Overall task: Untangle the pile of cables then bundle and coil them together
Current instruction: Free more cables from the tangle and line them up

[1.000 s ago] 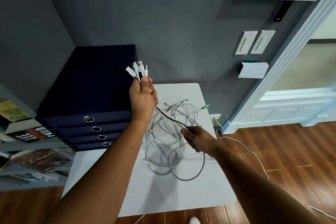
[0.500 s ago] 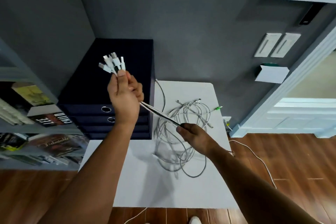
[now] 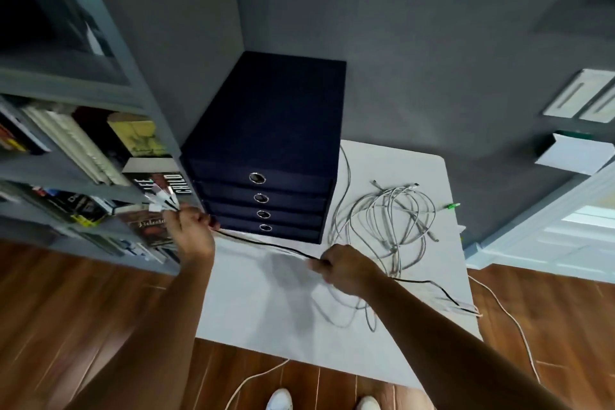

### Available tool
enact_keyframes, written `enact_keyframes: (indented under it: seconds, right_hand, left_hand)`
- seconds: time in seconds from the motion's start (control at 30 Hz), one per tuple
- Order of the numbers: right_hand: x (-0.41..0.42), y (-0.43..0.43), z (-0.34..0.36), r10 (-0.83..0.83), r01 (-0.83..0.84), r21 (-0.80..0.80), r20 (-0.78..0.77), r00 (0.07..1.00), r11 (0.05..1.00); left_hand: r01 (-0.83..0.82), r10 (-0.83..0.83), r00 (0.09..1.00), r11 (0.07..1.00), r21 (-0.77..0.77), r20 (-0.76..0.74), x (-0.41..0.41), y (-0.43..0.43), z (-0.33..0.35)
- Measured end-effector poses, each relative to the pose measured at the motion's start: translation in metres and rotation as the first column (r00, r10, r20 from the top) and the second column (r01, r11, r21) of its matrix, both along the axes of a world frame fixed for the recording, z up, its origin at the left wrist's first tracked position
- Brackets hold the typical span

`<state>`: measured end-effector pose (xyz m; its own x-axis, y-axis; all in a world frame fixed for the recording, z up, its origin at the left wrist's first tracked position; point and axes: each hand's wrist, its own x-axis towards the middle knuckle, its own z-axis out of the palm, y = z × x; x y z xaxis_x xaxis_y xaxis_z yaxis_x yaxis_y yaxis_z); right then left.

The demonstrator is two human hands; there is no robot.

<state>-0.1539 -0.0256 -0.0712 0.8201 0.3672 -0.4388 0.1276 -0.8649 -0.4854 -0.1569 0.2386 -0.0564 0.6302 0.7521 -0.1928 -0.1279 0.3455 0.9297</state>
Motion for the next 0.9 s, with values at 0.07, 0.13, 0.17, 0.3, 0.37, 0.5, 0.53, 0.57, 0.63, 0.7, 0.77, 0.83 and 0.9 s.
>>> enact_keyframes:
  seconds: [0.07,0.13,0.17,0.3,0.37,0.5,0.53,0.57,0.63,0.7,0.77,0.83,0.9]
  right_hand:
    - [-0.006,0.008,-0.009,0.043,-0.039,-0.072,0.063,0.997,0.997]
    - [-0.010,0.010,-0.019,-0.022,0.022,0.021,-0.002,1.000,1.000]
    - [-0.012,0.010,-0.023,-0.064,0.069,0.073,-0.067,0.996,0.995]
    - [-0.016,0.008,-0.029,-0.050,0.065,0.100,-0.143,0.988,0.993]
    - [-0.019,0.009,-0.028,-0.009,0.015,0.056,-0.096,0.995,0.998]
    - [-0.023,0.011,-0.022,0.043,-0.044,-0.002,-0.033,0.999,0.999]
    - [-0.024,0.010,-0.022,0.052,-0.052,-0.010,-0.020,0.998,0.999]
    - [-0.024,0.010,-0.023,0.065,-0.065,-0.019,-0.004,0.998,0.998]
    - [-0.024,0.008,-0.024,0.078,-0.077,-0.030,0.030,0.996,0.997]
    - [-0.024,0.007,-0.025,0.086,-0.085,-0.025,0.077,0.993,0.996]
    - [-0.025,0.006,-0.025,0.109,-0.106,-0.027,0.143,0.984,0.994]
    - [-0.025,0.008,-0.024,0.131,-0.128,-0.029,0.198,0.971,0.991]
    - [-0.024,0.009,-0.019,0.136,-0.135,-0.022,0.240,0.961,0.991]
  left_hand:
    - [0.061,-0.034,0.978,0.990,0.127,-0.204,-0.005,0.012,-0.027]
    - [0.180,-0.060,0.908,0.950,0.256,-0.415,-0.009,0.023,-0.050]
    - [0.261,-0.072,0.851,0.918,0.299,-0.520,-0.012,0.030,-0.060]
    - [0.475,-0.095,0.662,0.820,0.319,-0.743,-0.024,0.048,-0.081]
    - [0.527,-0.068,0.591,0.788,0.320,-0.804,-0.031,0.052,-0.090]
    - [0.573,0.066,0.399,0.760,0.306,-0.914,-0.041,0.049,-0.102]
    - [0.529,0.110,0.381,0.788,0.315,-0.918,-0.044,0.045,-0.098]
    - [0.457,0.160,0.383,0.823,0.337,-0.910,-0.046,0.040,-0.093]
    - [0.340,0.299,0.473,0.806,0.485,-0.829,-0.048,0.031,-0.085]
    - [0.360,0.323,0.718,0.587,0.725,-0.617,-0.049,0.017,-0.084]
    - [0.388,-0.006,0.909,0.382,0.839,-0.418,-0.047,-0.009,-0.077]
    - [0.475,-0.331,0.853,0.169,0.863,-0.405,-0.042,-0.038,-0.065]
    - [0.488,-0.475,0.756,-0.049,0.872,-0.450,-0.036,-0.066,-0.058]
